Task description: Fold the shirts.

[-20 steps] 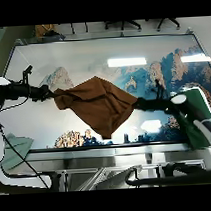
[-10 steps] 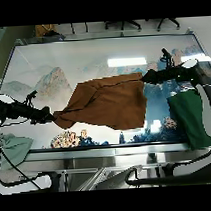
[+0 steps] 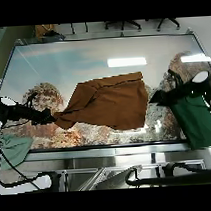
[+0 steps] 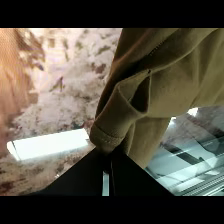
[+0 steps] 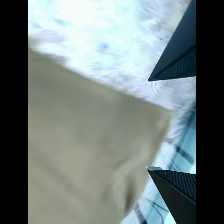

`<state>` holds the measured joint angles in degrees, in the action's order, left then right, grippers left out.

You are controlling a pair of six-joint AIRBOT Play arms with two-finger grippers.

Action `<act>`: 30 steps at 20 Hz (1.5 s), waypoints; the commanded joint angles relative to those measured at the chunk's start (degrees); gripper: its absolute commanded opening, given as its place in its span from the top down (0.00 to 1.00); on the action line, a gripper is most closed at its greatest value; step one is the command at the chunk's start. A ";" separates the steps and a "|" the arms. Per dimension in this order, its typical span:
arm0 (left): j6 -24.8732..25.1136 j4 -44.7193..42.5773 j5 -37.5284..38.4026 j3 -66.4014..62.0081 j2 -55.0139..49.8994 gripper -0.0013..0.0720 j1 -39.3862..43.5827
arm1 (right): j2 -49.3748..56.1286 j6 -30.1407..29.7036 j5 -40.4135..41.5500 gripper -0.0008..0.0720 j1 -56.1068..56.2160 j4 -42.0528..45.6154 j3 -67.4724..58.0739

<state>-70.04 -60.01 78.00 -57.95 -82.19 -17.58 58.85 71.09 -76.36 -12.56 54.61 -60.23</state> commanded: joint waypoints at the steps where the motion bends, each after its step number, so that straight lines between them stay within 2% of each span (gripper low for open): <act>1: 0.15 0.07 -0.35 0.07 0.04 0.97 0.00 | -7.45 0.98 6.91 0.16 -0.13 -1.86 17.16; 3: 0.13 0.07 -0.35 0.07 0.04 0.97 0.42 | -6.84 -1.90 8.24 0.20 -0.04 -6.54 20.79; 5: 0.13 0.11 -0.46 0.07 0.04 0.97 0.52 | -5.09 -3.41 10.10 0.34 0.94 -8.41 21.53; 11: 0.13 0.13 -1.97 0.07 0.04 0.97 0.50 | 2.29 -4.94 19.37 0.36 7.56 -10.03 21.11; 12: 0.13 0.17 -1.99 0.07 0.04 0.97 0.50 | 2.84 -6.75 18.88 0.57 7.72 -12.48 20.59; 13: 0.13 0.70 -1.92 0.07 0.09 0.97 0.50 | 2.69 -9.31 17.20 0.86 7.69 -15.87 19.74; 14: 0.24 2.86 -1.88 0.07 0.42 0.97 0.24 | 2.03 -10.32 15.30 0.88 7.69 -18.29 18.32; 15: 1.20 6.29 -1.86 0.07 1.20 0.97 -0.09 | 0.59 -10.25 13.22 0.97 7.69 -18.88 15.80; 18: 7.69 28.26 0.70 0.04 7.02 0.97 -2.93 | -7.10 -7.48 9.60 0.97 7.63 -17.20 4.48; 20: 11.50 45.42 5.97 -1.62 11.72 0.97 -5.77 | -13.03 -4.26 9.44 0.97 7.63 -14.19 -6.67; 22: 12.66 60.24 10.78 -6.80 17.31 0.97 -8.87 | -17.49 -2.49 9.44 0.97 7.63 -11.21 -20.13; 24: 14.38 70.95 10.78 -13.75 23.45 0.97 -12.48 | -19.58 -0.22 9.44 0.97 7.63 -7.45 -32.89; 26: 14.64 76.04 6.93 -21.18 29.57 0.97 -17.22 | -20.33 2.08 9.44 0.97 7.65 -4.50 -43.21; 30: 11.43 75.12 6.43 -32.52 34.91 0.97 -25.68 | -20.37 2.47 9.55 0.97 7.65 -4.33 -55.65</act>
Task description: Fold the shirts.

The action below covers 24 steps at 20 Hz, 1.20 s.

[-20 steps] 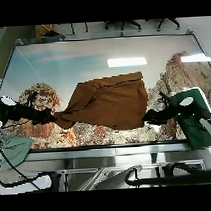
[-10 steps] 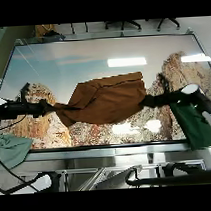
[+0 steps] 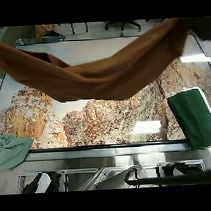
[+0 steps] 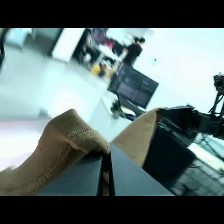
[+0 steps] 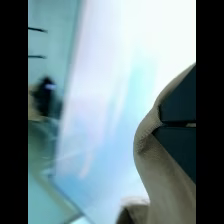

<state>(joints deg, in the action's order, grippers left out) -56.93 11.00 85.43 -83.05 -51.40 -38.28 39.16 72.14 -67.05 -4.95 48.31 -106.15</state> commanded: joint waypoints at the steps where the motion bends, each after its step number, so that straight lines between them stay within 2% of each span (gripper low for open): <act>1: -3.06 0.66 -1.25 -9.62 3.63 0.97 -4.76 | -0.68 1.40 0.33 0.97 0.04 2.47 -10.51; 4: -11.41 -20.61 -1.64 -14.16 0.63 0.97 -1.62 | 1.64 1.42 -3.52 0.97 0.04 5.88 -10.23; 6: -17.31 -35.76 -1.60 -12.37 -1.64 0.97 3.13 | 5.73 1.33 -6.86 0.97 0.04 5.92 -7.72; 9: -20.74 -53.72 -4.20 -2.47 -6.64 0.97 15.43 | 13.84 -0.31 -8.35 0.97 0.07 5.90 1.05; 11: -20.74 -62.66 -11.56 5.49 -12.46 0.97 24.41 | 20.13 -2.62 -5.49 0.97 0.07 5.92 8.76; 15: -20.72 -64.98 -32.59 9.20 -27.98 0.97 33.44 | 35.34 -5.55 6.08 0.97 0.07 5.92 15.89; 16: -21.03 -64.61 -34.53 7.61 -31.61 0.97 34.05 | 38.86 -5.55 8.13 0.97 0.13 5.51 15.89; 19: -21.59 -61.90 -32.02 0.17 -40.24 0.97 33.79 | 44.63 -5.77 10.43 0.94 0.11 3.76 15.85; 20: -21.84 -61.86 -29.70 -2.38 -41.90 0.93 33.16 | 44.94 -5.75 10.03 0.70 0.02 3.78 15.85; 21: -21.86 -61.90 -26.32 -5.07 -43.15 0.58 32.20 | 44.63 -5.73 9.86 0.34 -0.15 4.13 15.80; 22: -22.03 -61.96 -22.99 -7.37 -43.76 0.23 31.01 | 43.67 -5.73 9.20 0.27 -0.50 4.37 15.78; 24: -22.25 -62.45 -15.32 -11.26 -43.89 0.22 27.74 | 40.61 -5.70 5.11 0.49 -2.45 5.51 15.78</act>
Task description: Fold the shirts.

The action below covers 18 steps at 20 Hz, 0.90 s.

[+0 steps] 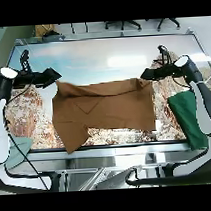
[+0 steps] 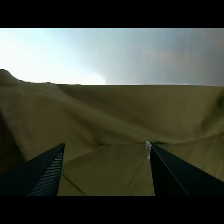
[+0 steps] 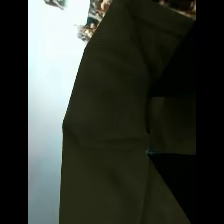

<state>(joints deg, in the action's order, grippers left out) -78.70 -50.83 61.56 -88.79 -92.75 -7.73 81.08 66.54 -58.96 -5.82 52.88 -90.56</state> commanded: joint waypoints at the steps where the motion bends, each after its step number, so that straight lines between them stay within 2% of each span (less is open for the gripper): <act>1: -0.09 -0.79 13.18 -6.88 -2.47 0.22 -4.83 | -2.95 0.31 -6.56 0.49 -2.97 1.90 0.24; 3: 0.90 -1.88 20.81 -5.99 -1.68 0.22 -9.22 | -5.81 1.14 -15.58 0.48 -6.36 3.58 1.01; 5: 2.54 -5.20 23.61 0.98 0.87 0.22 -13.07 | -8.83 1.49 -20.00 0.48 -9.99 3.54 5.73; 7: 5.60 -6.62 21.35 11.98 4.24 0.22 -16.41 | -12.96 1.53 -19.28 0.48 -13.66 3.52 14.91; 12: 10.21 -6.16 8.59 33.55 7.08 0.21 -20.33 | -19.69 0.68 -12.70 0.48 -18.51 3.52 31.71; 15: 13.53 -2.82 3.89 37.35 5.14 0.22 -19.30 | -19.56 0.59 -12.31 0.48 -18.47 3.50 34.51; 18: 17.25 4.59 3.39 37.24 0.85 0.22 -17.62 | -19.56 0.04 -11.74 0.48 -18.36 3.48 36.09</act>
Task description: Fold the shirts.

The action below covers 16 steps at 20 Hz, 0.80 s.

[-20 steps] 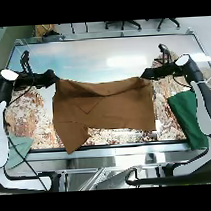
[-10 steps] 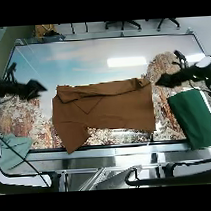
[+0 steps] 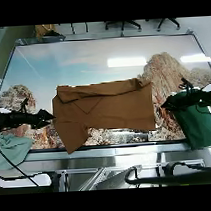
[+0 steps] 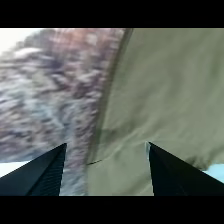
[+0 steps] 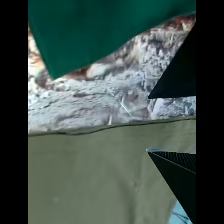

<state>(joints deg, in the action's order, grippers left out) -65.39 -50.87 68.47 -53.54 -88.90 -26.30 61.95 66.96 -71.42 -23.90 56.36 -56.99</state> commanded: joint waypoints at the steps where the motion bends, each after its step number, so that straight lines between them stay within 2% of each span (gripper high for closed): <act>1: 4.11 6.03 -3.21 1.09 -4.39 0.28 1.55 | -0.42 -0.37 0.72 0.48 -0.28 0.00 2.99; 2: 4.11 5.92 -2.58 -0.15 -5.64 0.51 2.27 | -0.42 -0.37 0.68 0.48 -0.28 0.02 3.48; 4: 4.55 5.79 0.26 -2.84 -7.10 0.88 3.74 | -0.42 -0.31 0.46 0.45 -0.28 0.00 5.01; 5: 4.98 5.77 1.92 -3.98 -7.30 0.96 4.31 | -0.42 -0.13 0.46 0.45 -0.28 0.00 5.95; 7: 4.90 5.51 3.85 -5.92 -6.86 0.96 4.98 | -0.42 -0.13 0.55 0.45 -0.28 0.00 8.04; 13: 4.26 5.42 3.28 -7.54 -3.78 0.97 4.96 | 0.68 -0.02 3.04 0.45 3.87 -2.51 14.95; 16: 4.20 5.44 5.33 -7.10 -3.85 0.96 4.96 | 2.25 -1.27 2.36 0.53 8.17 -5.38 15.56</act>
<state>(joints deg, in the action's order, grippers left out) -60.97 -45.71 72.12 -60.64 -93.10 -21.39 63.02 66.46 -69.95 -18.96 52.53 -42.87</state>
